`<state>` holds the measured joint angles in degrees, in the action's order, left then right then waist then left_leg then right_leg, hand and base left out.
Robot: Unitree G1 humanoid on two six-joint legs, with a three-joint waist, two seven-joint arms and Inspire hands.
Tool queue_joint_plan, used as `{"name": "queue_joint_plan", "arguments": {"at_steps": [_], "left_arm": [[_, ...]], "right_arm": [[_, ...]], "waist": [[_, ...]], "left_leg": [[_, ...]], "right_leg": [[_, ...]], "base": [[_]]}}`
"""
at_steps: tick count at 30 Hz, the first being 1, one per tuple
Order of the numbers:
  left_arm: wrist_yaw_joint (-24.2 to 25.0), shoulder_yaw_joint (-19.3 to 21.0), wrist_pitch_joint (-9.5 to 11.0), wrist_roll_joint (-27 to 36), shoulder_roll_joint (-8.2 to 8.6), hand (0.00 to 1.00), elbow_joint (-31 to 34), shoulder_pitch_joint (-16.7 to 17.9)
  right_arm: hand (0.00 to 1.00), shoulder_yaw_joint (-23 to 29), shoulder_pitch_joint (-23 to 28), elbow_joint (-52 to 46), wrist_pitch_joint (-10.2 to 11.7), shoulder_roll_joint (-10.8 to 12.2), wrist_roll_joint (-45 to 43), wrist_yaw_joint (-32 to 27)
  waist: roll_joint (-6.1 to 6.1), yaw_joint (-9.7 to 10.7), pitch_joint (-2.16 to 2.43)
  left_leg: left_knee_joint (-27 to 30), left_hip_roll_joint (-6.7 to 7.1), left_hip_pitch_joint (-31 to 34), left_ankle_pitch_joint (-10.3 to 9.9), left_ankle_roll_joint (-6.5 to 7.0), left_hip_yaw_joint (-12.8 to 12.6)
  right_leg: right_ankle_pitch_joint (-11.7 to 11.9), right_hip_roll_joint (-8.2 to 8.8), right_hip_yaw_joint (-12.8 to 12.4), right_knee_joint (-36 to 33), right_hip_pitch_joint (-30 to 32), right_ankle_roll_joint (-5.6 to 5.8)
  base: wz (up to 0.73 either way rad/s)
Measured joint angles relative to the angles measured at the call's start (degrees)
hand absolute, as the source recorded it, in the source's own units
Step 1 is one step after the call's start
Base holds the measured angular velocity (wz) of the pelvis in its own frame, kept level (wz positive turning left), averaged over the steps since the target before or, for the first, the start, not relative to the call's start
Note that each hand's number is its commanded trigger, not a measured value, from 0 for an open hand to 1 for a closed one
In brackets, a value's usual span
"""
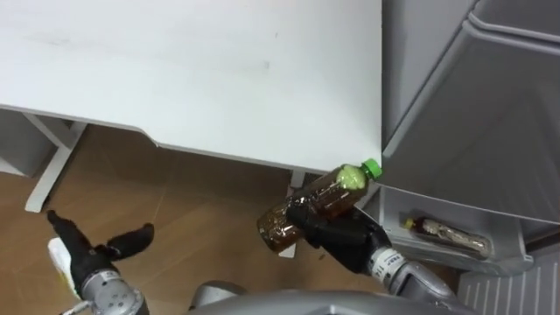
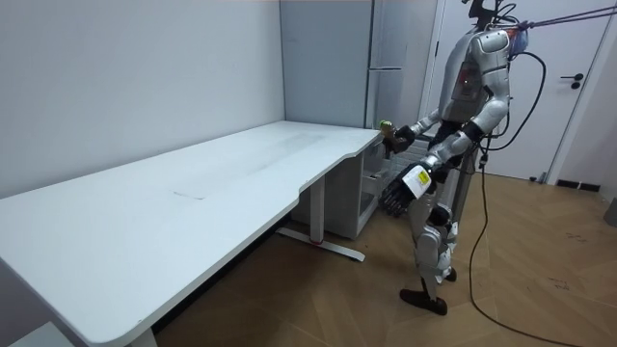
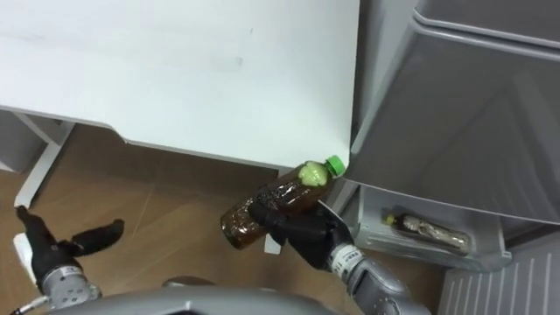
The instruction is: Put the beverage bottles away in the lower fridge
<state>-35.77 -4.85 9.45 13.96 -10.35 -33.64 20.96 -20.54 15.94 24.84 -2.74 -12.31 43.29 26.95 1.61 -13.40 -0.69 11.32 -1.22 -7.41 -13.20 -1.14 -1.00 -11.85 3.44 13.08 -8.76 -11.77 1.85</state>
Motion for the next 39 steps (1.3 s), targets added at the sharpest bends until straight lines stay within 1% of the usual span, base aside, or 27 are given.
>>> {"name": "queue_joint_plan", "arguments": {"at_steps": [2, 3, 5, 6, 8, 11, 12, 14, 18, 20, 21, 23, 25, 26, 28, 33, 35, 36, 37, 38, 39], "left_arm": [[3.3, 0.0, -2.5, 0.0, -0.07, 0.00, -4.0, 0.2], [4.1, -0.1, -3.0, 0.1, -0.08, 0.00, -4.7, 0.2], [8.2, -1.1, -4.1, 0.6, -0.39, 0.00, -7.8, 0.3], [9.2, -1.1, -4.5, 0.6, -0.38, 0.00, -8.5, 0.3], [12.4, -1.1, -5.8, 0.6, -0.38, 0.00, -10.5, 0.7], [15.5, -1.1, -7.6, 0.6, -0.33, 0.00, -11.1, 1.1], [16.2, -1.1, -7.9, 0.6, -0.28, 0.00, -11.3, 1.1], [18.2, -1.0, -8.6, 0.5, 0.13, 0.00, -12.1, 1.5], [21.9, -1.0, -9.9, 0.2, 0.33, 0.00, -13.9, 1.0], [23.9, -1.0, -10.9, -0.1, 0.33, 0.00, -16.4, 0.0], [24.2, -0.9, -11.0, -0.1, 0.33, 0.00, -17.1, -0.1], [25.7, -0.8, -12.1, -0.1, 0.28, 0.00, -18.2, -0.2], [26.9, -0.5, -12.5, -0.1, 0.28, 0.00, -19.2, -0.1], [27.6, -0.3, -13.0, -0.2, 0.28, 0.00, -19.5, -0.2], [28.1, -0.4, -13.4, -0.5, 0.29, 0.00, -19.7, -0.3], [29.0, -1.0, -14.8, -1.2, 0.11, 0.00, -21.8, -1.3], [29.8, -1.0, -15.3, -1.2, 0.10, 0.00, -22.1, -1.3], [30.0, -1.0, -15.4, -1.2, 0.09, 0.00, -22.2, -1.3], [30.1, -1.1, -15.4, -1.2, 0.10, 0.00, -22.5, -1.3], [30.3, -1.1, -15.4, -1.3, 0.10, 0.00, -22.9, -1.4], [30.4, -1.1, -15.4, -1.3, 0.10, 0.00, -23.2, -1.4]], "right_arm": [[1.00, -0.2, -0.1, 0.0, -0.7, -0.3, 0.0, 0.0], [1.00, -0.2, -0.1, 0.0, -0.9, -0.4, 0.1, 0.0], [1.00, -0.3, -0.1, 0.0, -1.2, -0.6, 2.0, 0.0], [1.00, -0.3, -0.2, 0.0, -1.2, -0.6, 2.2, 0.0], [1.00, -0.1, -0.4, 0.0, -1.2, -0.7, 2.6, -0.2], [1.00, -0.1, -0.7, 0.0, -1.2, -0.7, 3.8, -1.2], [1.00, -0.1, -0.8, 0.0, -1.2, -0.7, 3.8, -1.4], [1.00, 0.3, -0.8, 0.0, -1.2, -0.7, 3.9, -1.8], [1.00, 2.2, -0.8, 0.0, -2.0, -0.7, 3.9, -2.0], [1.00, 2.9, -1.0, 1.2, -2.0, -0.7, 4.0, -2.0], [1.00, 3.1, -1.0, 1.7, -2.1, -0.7, 4.0, -2.0], [1.00, 3.8, -1.0, 3.4, -2.4, -0.5, 4.0, -2.5], [1.00, 4.1, -1.0, 4.3, -2.5, -0.4, 4.2, -3.2], [1.00, 4.4, -1.0, 4.7, -2.7, -0.5, 4.4, -3.4], [1.00, 4.6, -1.0, 5.0, -3.2, -0.6, 5.0, -4.2], [1.00, 4.9, -1.0, 5.4, -3.7, -0.6, 11.8, -5.2], [1.00, 5.6, -1.0, 5.5, -3.7, -0.6, 14.0, -5.3], [1.00, 5.8, -1.0, 5.6, -3.7, -0.6, 14.3, -5.3], [1.00, 6.2, -1.0, 5.9, -3.7, -0.6, 15.2, -5.3], [1.00, 6.6, -1.0, 6.1, -3.7, -0.6, 15.3, -5.4], [1.00, 6.7, -1.0, 6.2, -3.7, -0.6, 15.3, -5.6]], "waist": [[0.00, 0.9, 0.00], [0.01, 1.1, 0.00], [-0.05, 1.6, 0.04], [-0.06, 1.9, 0.05], [-0.18, 3.1, 0.14], [-0.37, 4.5, 0.29], [-0.43, 4.6, 0.33], [-0.80, 5.2, 0.57], [-1.21, 5.7, 0.57], [-1.29, 6.0, 0.59], [-1.29, 6.1, 0.58], [-1.39, 6.5, 0.58], [-1.47, 7.0, 0.58], [-1.49, 7.1, 0.55], [-1.61, 7.4, 0.50], [-1.76, 9.1, 0.46], [-1.84, 10.0, 0.48], [-1.89, 10.2, 0.50], [-1.98, 10.4, 0.56], [-1.78, 10.7, 0.72], [-1.82, 10.9, 0.71]], "left_leg": [[0.1, -0.04, 0.0, 0.0, -0.01, 0.0], [0.0, -0.04, 0.1, 0.0, -0.01, 0.0], [0.0, -0.03, 0.4, 0.0, 0.00, -0.1], [0.0, -0.03, 0.6, 0.0, 0.00, -0.1], [0.2, -0.03, 0.9, 0.0, 0.00, -0.2], [0.4, -0.03, 0.9, 0.0, 0.00, -0.2], [0.4, -0.03, 0.9, 0.0, 0.00, -0.2], [0.2, -0.04, 0.7, 0.0, 0.01, -0.4], [0.2, -0.08, 0.8, 0.0, 0.01, -0.6], [0.3, -0.12, 0.7, 0.0, 0.01, -0.6], [0.3, -0.12, 0.7, 0.0, 0.01, -0.6], [0.4, -0.12, 0.8, 0.0, 0.01, -0.6], [0.4, -0.12, 0.7, 0.0, 0.01, -0.7], [0.4, -0.14, 0.5, 0.0, 0.01, -1.0], [0.3, -0.16, 0.2, 0.0, 0.03, -1.3], [0.3, -0.20, 0.1, 0.0, 0.05, -1.4], [0.3, -0.23, 0.2, 0.0, 0.05, -1.7], [0.3, -0.23, 0.2, 0.0, 0.05, -1.8], [0.2, -0.24, 0.1, 0.0, 0.05, -1.9], [0.2, -0.26, 0.0, 0.0, 0.05, -1.9], [0.1, -0.28, 0.0, 0.0, 0.05, -2.0]], "right_leg": [[0.0, -0.03, 0.1, 0.0, 0.0, 0.00], [0.0, -0.02, 0.1, 0.0, 0.0, 0.00], [0.0, -0.03, -0.2, 0.0, 0.8, -0.01], [0.0, -0.03, -0.2, 0.0, 0.9, -0.02], [0.2, -0.05, -0.2, 0.0, 0.9, -0.02], [0.2, -0.05, -0.2, 0.0, 0.9, -0.01], [0.2, -0.05, -0.2, 0.0, 0.9, -0.01], [0.2, -0.05, -0.5, 0.0, 0.8, -0.01], [0.2, -0.06, -0.7, -0.1, 1.0, -0.04], [0.2, -0.14, -0.9, -0.1, 0.9, -0.05], [0.2, -0.14, -0.9, -0.2, 0.9, -0.06], [0.2, -0.14, -1.0, -0.2, 0.9, -0.06], [0.2, -0.14, -1.1, -0.3, 0.9, -0.06], [0.2, -0.14, -1.4, -0.3, 1.0, -0.06], [0.2, -0.14, -1.7, -0.6, 1.0, -0.06], [0.2, -0.13, -1.8, -0.9, 1.3, -0.06], [0.2, -0.14, -2.0, -1.1, 1.8, -0.06], [0.2, -0.14, -2.1, -1.1, 1.8, -0.06], [0.2, -0.13, -2.1, -1.1, 1.8, -0.06], [0.2, -0.13, -2.2, -1.1, 1.8, -0.06], [0.2, -0.14, -2.2, -1.1, 1.8, -0.06]], "base": [[0.00], [0.00], [0.00], [0.00], [0.00], [0.00], [0.00], [-0.04], [-0.02], [0.00], [0.00], [0.00], [-0.03], [-0.09], [-0.09], [-0.02], [-0.06], [-0.04], [-0.03], [-0.03], [0.00]]}}
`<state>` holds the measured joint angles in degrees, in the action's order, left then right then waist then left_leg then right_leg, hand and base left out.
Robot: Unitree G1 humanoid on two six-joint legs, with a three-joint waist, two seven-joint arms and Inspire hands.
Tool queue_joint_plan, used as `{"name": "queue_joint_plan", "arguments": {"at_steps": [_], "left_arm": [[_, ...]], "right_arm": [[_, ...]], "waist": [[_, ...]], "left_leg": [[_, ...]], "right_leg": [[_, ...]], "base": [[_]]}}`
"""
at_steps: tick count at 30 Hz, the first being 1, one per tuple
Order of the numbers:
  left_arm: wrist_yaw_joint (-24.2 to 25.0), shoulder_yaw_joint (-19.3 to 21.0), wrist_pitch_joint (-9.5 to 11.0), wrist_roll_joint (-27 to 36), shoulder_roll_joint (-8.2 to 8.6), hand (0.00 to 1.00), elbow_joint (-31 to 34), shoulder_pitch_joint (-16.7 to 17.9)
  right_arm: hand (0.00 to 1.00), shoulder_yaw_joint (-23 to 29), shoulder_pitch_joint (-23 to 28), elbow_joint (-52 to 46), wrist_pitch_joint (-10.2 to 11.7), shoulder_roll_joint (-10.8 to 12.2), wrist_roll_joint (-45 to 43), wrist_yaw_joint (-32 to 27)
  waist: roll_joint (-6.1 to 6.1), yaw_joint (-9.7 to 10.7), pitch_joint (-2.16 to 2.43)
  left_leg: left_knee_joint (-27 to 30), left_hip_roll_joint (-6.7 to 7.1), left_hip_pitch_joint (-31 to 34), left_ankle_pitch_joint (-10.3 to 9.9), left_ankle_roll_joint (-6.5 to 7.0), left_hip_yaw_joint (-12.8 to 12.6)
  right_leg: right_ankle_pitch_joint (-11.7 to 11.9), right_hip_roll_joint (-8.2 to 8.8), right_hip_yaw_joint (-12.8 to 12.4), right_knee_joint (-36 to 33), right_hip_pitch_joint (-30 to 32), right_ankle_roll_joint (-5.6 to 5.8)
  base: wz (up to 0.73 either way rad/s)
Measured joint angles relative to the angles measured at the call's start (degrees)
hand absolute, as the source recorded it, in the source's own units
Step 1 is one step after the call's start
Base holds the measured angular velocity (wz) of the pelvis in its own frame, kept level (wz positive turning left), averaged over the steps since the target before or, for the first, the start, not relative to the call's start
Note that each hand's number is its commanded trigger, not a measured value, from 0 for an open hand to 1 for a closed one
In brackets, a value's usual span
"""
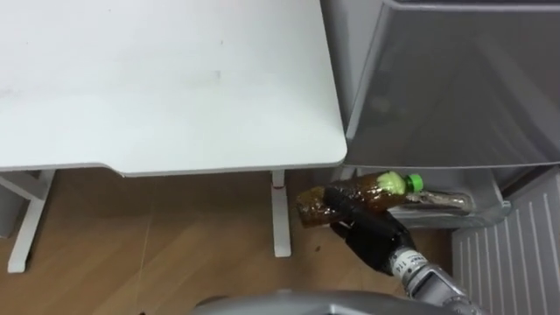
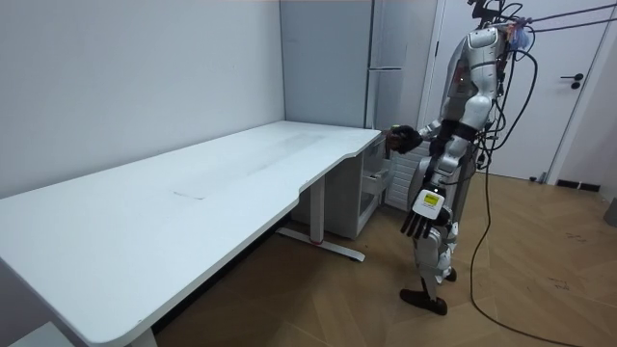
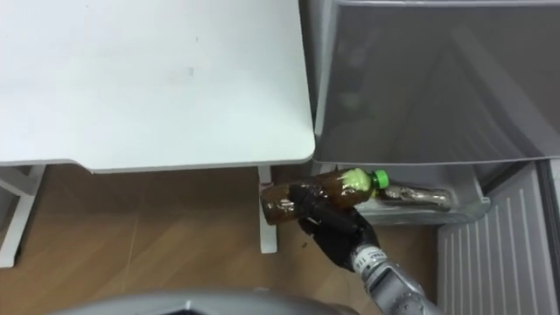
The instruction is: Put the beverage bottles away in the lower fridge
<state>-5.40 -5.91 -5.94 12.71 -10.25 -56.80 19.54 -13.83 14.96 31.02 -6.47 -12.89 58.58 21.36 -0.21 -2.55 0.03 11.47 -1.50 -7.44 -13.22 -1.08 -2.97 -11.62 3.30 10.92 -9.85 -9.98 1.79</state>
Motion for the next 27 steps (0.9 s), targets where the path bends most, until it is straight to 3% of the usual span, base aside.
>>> {"name": "queue_joint_plan", "arguments": {"at_steps": [4, 10, 17, 27], "left_arm": [[0.9, 0.1, -0.3, -0.3, 0.02, 0.00, -0.8, 0.0], [2.4, 0.3, -1.3, -8.0, 0.25, 0.00, -0.8, 0.0], [3.9, 0.6, -2.8, -8.7, 0.50, 0.00, -1.5, -0.1], [5.1, 1.1, -2.8, -8.6, 0.47, 0.00, -2.8, -0.7]], "right_arm": [[1.00, 0.9, 0.0, 0.3, 0.0, 0.0, 0.0, -0.8], [1.00, 4.0, 0.0, 2.2, -0.2, 0.4, -0.1, -0.8], [1.00, 5.0, -0.4, 7.6, -0.2, 0.4, 0.7, -1.5], [1.00, 7.9, -3.3, 14.4, -0.5, 0.2, 3.4, -5.2]], "waist": [[0.08, 0.8, 0.03], [0.08, 0.9, -0.01], [-0.09, 0.7, -0.10], [0.06, 0.6, 0.01]], "left_leg": [[0.0, 0.00, -0.1, 0.0, 0.00, -0.2], [-0.1, -0.04, -0.1, 0.0, 0.01, -0.3], [-0.1, -0.29, -0.1, 0.0, -0.01, -1.2], [0.5, -0.34, 1.7, 0.0, -0.03, -1.3]], "right_leg": [[0.0, 0.00, -0.1, 0.0, 0.0, 0.00], [0.0, -0.01, -0.2, 0.0, 0.0, 0.00], [0.0, -0.33, -1.6, -0.1, 0.1, -0.08], [0.1, -0.29, -1.4, 0.1, 2.2, -0.18]], "base": [[0.00], [0.00], [-0.06], [-0.01]]}}
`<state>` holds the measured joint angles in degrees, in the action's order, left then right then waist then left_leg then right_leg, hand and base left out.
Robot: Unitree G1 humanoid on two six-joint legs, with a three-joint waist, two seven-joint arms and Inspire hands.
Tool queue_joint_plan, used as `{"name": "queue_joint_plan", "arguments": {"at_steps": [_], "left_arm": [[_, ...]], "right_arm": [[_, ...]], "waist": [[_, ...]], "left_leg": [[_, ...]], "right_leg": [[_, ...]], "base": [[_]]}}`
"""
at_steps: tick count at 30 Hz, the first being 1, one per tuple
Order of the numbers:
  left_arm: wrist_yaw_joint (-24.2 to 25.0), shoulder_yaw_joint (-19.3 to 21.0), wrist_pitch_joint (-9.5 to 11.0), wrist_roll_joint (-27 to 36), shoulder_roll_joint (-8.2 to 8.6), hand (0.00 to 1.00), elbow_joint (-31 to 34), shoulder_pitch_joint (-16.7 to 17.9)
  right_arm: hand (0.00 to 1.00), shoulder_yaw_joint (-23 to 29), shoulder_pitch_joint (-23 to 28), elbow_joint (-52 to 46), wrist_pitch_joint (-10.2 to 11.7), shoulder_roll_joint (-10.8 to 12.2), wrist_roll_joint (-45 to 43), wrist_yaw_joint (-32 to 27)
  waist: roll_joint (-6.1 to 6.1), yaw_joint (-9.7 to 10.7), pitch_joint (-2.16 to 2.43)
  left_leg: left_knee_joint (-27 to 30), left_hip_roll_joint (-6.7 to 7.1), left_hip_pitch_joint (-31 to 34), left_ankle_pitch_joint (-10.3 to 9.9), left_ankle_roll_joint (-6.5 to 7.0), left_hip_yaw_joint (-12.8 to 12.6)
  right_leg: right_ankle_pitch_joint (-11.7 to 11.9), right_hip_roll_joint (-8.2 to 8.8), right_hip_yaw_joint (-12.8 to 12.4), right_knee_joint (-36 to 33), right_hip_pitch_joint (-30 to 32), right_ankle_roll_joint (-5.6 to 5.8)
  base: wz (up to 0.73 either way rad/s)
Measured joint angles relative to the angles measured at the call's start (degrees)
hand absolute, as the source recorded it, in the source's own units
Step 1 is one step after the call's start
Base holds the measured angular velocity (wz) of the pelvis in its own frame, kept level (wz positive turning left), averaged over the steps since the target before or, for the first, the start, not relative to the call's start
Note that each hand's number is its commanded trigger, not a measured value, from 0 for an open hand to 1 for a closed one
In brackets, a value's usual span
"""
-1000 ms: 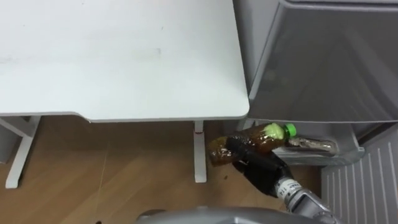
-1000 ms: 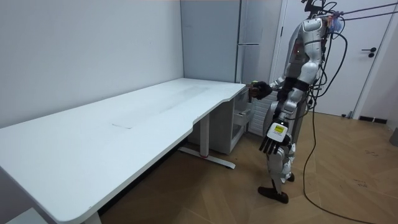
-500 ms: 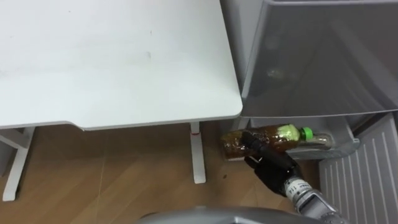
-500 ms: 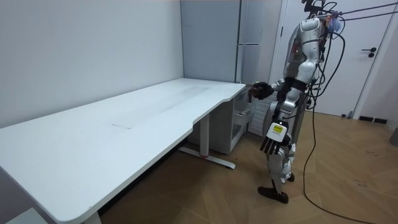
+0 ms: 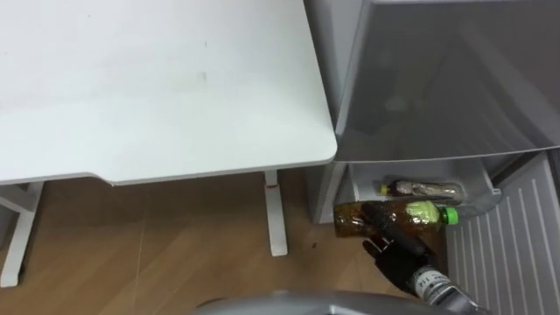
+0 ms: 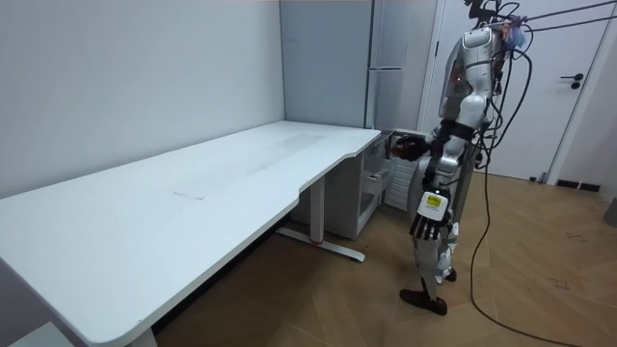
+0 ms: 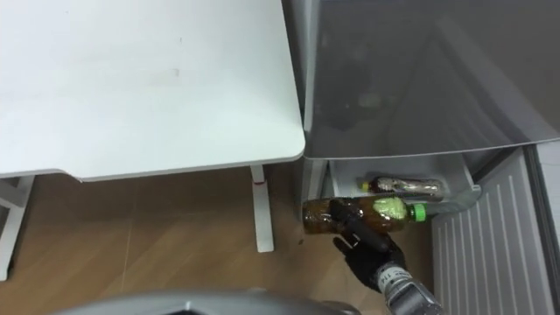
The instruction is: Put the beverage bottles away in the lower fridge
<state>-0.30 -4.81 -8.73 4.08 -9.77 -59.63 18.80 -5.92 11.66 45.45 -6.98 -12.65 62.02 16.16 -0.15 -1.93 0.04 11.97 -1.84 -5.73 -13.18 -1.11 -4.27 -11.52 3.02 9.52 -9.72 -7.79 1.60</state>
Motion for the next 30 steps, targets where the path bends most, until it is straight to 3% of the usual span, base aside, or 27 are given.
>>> {"name": "queue_joint_plan", "arguments": {"at_steps": [3, 6, 9, 11, 14, 17, 22, 25, 28, 30], "left_arm": [[0.0, 0.2, 0.0, 0.3, -0.09, 0.00, 0.1, -0.7], [0.0, 0.2, 0.0, 0.3, -0.53, 0.00, 0.3, -3.7], [-0.5, 0.2, 0.4, 0.3, -1.73, 0.00, 0.3, -6.2], [-1.0, 0.1, 1.6, 0.6, -2.50, 0.00, -0.2, -9.6], [-1.5, 0.1, 2.7, 0.7, -2.54, 0.00, -0.5, -14.0], [-1.4, 0.1, 3.7, 0.8, -2.56, 0.00, -1.4, -17.7], [-1.6, -3.2, 4.5, 2.0, -2.51, 0.00, -2.2, -22.8], [-2.3, -3.4, 5.5, 2.1, -2.63, 0.00, -1.7, -23.6], [-3.4, -3.6, 6.4, 2.9, -3.45, 0.00, -1.2, -24.4], [-4.1, -4.9, 7.4, 5.4, -4.78, 0.00, -0.5, -25.4]], "right_arm": [[1.00, 0.5, -1.6, 1.4, 0.0, -0.2, 4.4, -0.3], [1.00, 1.0, -5.9, 5.0, 0.1, -0.9, 8.8, -0.7], [1.00, 1.5, -12.3, 11.0, 0.2, -1.8, 10.9, -1.1], [1.00, 2.8, -17.6, 14.9, 0.8, -2.0, 11.9, -2.1], [1.00, 3.1, -22.7, 17.7, 1.2, -2.4, 13.8, -3.1], [1.00, 3.3, -28.1, 22.0, 1.2, -3.0, 14.2, -3.0], [1.00, 3.3, -33.4, 25.6, 1.1, -6.2, 14.5, -4.4], [1.00, 3.3, -35.5, 26.1, 1.0, -7.3, 15.3, -5.7], [1.00, 3.3, -37.2, 26.0, 1.0, -7.7, 16.4, -7.8], [1.00, 3.3, -38.1, 25.5, 1.0, -7.9, 17.6, -9.7]], "waist": [[0.11, 0.2, 0.00], [0.16, 0.4, -0.09], [0.31, 0.3, -0.46], [0.42, 0.0, -0.68], [1.40, -0.1, -1.33], [1.67, -0.1, -1.49], [2.95, -1.5, -2.27], [3.65, -2.1, -2.62], [4.17, -2.8, -2.93], [4.35, -3.0, -3.03]], "left_leg": [[0.8, 0.03, 1.3, 0.0, 0.00, 0.3], [1.9, -0.07, 4.3, 0.1, 0.03, 0.8], [3.0, -0.32, 7.7, 0.2, 0.08, 0.7], [3.6, -0.26, 11.2, 0.9, 0.19, 0.5], [3.9, 0.16, 15.3, 2.1, 0.40, 0.8], [5.7, 0.50, 19.8, 2.5, 0.68, 1.1], [8.6, 1.38, 27.5, 3.3, 1.37, 1.1], [11.0, 1.71, 32.3, 3.6, 1.83, 0.0], [15.0, 1.75, 38.7, 3.6, 2.10, -0.3], [19.1, 2.16, 44.4, 3.0, 2.30, -0.1]], "right_leg": [[0.0, 0.06, 0.3, -0.1, 0.9, -0.01], [0.4, 0.09, 1.0, -0.4, 3.5, -0.20], [0.5, 0.12, 0.9, -2.2, 7.1, -0.34], [0.6, 0.45, 0.8, -4.3, 11.1, -0.44], [0.7, 0.99, 0.8, -6.2, 15.9, -0.65], [0.8, 1.61, 0.9, -8.9, 20.9, -0.73], [0.7, 3.28, 1.3, -14.3, 29.7, -0.77], [0.7, 4.06, 0.2, -17.4, 35.1, -0.79], [0.3, 4.79, 0.1, -21.5, 41.5, -1.21], [-1.3, 5.86, -0.1, -26.8, 47.4, -1.54]], "base": [[0.07], [0.07], [0.00], [-0.04], [0.03], [0.01], [0.02], [-0.09], [0.00], [0.24]]}}
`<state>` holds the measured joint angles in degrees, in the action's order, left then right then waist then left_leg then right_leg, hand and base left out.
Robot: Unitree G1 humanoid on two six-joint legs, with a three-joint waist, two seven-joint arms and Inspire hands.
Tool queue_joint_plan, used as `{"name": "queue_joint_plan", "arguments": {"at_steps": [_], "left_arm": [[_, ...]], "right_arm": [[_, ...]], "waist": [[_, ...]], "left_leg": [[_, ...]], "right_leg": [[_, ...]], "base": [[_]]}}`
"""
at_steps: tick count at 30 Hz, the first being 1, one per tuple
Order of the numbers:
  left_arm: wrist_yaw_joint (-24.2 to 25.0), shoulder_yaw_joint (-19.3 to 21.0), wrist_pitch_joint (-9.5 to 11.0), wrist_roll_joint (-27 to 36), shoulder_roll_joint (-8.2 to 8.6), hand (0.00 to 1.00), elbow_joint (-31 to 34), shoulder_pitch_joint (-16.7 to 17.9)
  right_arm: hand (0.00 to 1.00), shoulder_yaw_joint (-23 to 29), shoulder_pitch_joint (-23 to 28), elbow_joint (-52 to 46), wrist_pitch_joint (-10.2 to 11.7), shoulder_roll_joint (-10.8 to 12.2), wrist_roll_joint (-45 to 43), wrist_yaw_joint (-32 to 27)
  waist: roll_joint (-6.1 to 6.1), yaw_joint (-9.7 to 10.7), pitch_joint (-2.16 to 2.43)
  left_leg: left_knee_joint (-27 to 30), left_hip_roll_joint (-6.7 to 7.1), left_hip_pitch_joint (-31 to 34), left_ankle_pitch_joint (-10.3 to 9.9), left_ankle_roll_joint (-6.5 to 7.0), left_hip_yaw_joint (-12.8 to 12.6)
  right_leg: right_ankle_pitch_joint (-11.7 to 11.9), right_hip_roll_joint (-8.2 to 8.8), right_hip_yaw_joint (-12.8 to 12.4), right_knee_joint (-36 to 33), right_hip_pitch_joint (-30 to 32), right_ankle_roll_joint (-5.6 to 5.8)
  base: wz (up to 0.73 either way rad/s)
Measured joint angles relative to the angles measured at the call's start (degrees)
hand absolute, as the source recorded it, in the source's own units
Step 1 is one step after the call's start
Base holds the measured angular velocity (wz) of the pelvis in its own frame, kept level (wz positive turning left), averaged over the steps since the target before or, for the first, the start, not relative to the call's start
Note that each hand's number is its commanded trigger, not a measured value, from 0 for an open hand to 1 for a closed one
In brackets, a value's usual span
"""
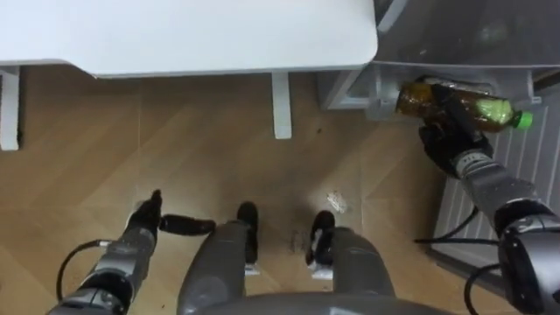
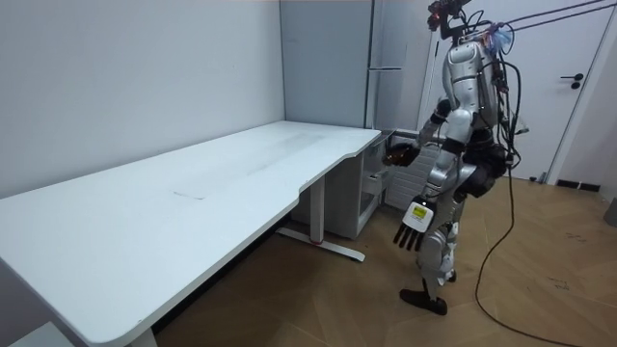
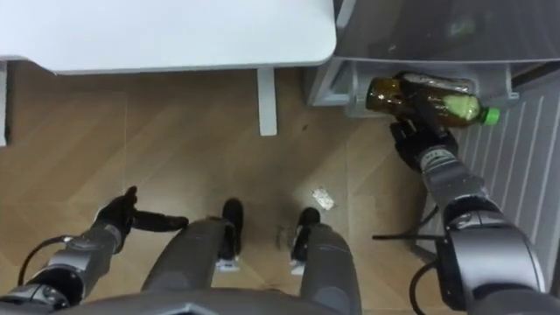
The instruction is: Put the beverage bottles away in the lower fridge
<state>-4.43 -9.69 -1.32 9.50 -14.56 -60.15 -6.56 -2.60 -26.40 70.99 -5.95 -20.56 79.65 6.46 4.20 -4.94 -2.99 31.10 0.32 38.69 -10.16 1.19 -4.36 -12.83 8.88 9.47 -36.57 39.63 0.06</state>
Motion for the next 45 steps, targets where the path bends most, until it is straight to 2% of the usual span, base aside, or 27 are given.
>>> {"name": "queue_joint_plan", "arguments": {"at_steps": [3, 6, 10, 17, 23, 31, 39, 43, 44, 45], "left_arm": [[-2.0, -0.8, 0.1, 0.1, -0.36, 0.00, 0.0, 0.2], [-4.8, -2.0, 0.0, 2.1, -1.10, 0.00, 0.0, 0.6], [-6.0, -3.0, 0.0, 2.1, -1.26, 0.00, 0.1, 1.4], [-7.6, -5.4, 0.0, 2.2, -2.73, 0.00, 2.0, 3.2], [-8.5, -6.4, 0.0, 2.2, -3.10, 0.00, 5.3, 5.6], [-8.5, -6.6, -0.4, 2.2, -3.34, 0.00, 6.6, 6.4], [-8.3, -6.5, -0.3, 2.2, -4.14, 0.00, 6.2, 6.7], [-8.3, -6.4, -0.3, 2.2, -4.16, 0.00, 6.3, 7.5], [-8.3, -6.3, -0.2, 2.3, -4.29, 0.00, 6.3, 8.2], [-8.3, -6.3, -0.2, 2.3, -4.37, 0.00, 6.3, 8.5]], "right_arm": [[1.00, 0.0, -0.9, 0.0, -0.2, -0.6, 0.1, -1.4], [1.00, 0.0, -2.0, 0.0, 0.0, -2.7, 1.0, -3.1], [1.00, 0.0, -3.3, -0.1, 0.2, -4.8, 1.2, -4.3], [1.00, -0.1, -5.1, -0.6, 0.2, -7.6, 1.3, -7.3], [1.00, -0.2, -8.2, -3.1, 0.2, -8.5, 1.2, -9.2], [1.00, -0.2, -13.2, -3.9, 0.2, -9.5, 1.4, -11.3], [1.00, -0.2, -14.2, -4.4, 0.2, -10.3, 1.3, -12.9], [1.00, -0.2, -14.2, -4.4, 0.2, -11.0, 1.5, -13.3], [0.75, -0.2, -14.2, -4.4, 0.2, -11.1, 1.6, -13.3], [0.29, -0.2, -14.2, -4.4, 0.2, -11.1, 1.6, -13.3]], "waist": [[-0.03, 0.1, 0.01], [0.01, -0.1, -0.01], [0.04, -0.3, 0.00], [0.15, -0.3, 0.04], [0.29, 0.3, 0.05], [1.02, 0.2, 0.13], [2.39, 0.3, 0.12], [2.50, 0.0, 0.13], [2.50, 0.0, 0.13], [2.50, 0.0, 0.13]], "left_leg": [[4.8, 0.49, 4.9, -0.9, 0.00, 0.5], [11.1, 0.38, 11.5, -2.4, -0.38, 1.4], [14.5, 0.40, 15.9, -2.7, -0.23, 1.5], [18.5, 0.66, 20.8, -3.1, 0.03, 1.6], [19.6, 0.49, 22.3, -3.3, 0.09, 1.6], [19.6, 0.50, 23.0, -3.3, 0.15, 1.5], [19.6, 0.61, 22.9, -3.5, 0.37, 1.3], [19.5, 0.46, 22.7, -3.5, 0.43, 1.1], [19.4, 0.43, 22.5, -3.5, 0.44, 1.0], [19.4, 0.42, 22.4, -3.5, 0.44, 1.0]], "right_leg": [[-2.0, 1.17, 0.0, -5.2, 4.8, -0.25], [-3.8, 1.72, 0.4, -10.8, 10.5, -0.12], [-4.1, 2.18, 0.2, -14.0, 14.6, -0.67], [-4.6, 3.04, 0.2, -17.8, 19.2, -0.87], [-4.6, 3.03, 0.2, -18.7, 20.6, -0.83], [-4.5, 3.04, 0.1, -18.7, 21.3, -0.75], [-4.8, 3.16, -0.1, -18.8, 21.3, -0.46], [-4.8, 3.11, -0.1, -18.7, 21.2, -0.45], [-4.8, 3.07, -0.2, -18.6, 21.0, -0.45], [-4.8, 3.06, -0.2, -18.6, 21.0, -0.45]], "base": [[0.18], [0.18], [0.03], [0.03], [0.00], [0.00], [0.00], [-0.02], [-0.03], [0.00]]}}
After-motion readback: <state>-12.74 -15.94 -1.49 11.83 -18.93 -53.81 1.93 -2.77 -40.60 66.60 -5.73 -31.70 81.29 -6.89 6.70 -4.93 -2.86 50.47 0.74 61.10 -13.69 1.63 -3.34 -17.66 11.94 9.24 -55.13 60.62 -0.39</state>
